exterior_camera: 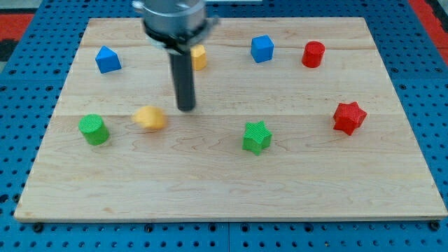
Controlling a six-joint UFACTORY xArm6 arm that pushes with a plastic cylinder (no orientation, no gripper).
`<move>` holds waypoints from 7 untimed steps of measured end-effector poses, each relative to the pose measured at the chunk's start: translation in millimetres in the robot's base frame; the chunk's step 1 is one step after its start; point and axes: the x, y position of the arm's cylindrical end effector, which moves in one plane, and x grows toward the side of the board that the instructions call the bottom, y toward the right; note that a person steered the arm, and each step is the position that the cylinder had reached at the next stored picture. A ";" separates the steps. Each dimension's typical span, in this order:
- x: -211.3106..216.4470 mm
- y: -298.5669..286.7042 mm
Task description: Move the green star to the left of the red star
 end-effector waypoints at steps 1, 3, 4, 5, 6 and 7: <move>-7.2 84.0; 52.9 62.9; 73.1 70.2; 64.6 79.3; 139.5 114.1; 111.9 128.3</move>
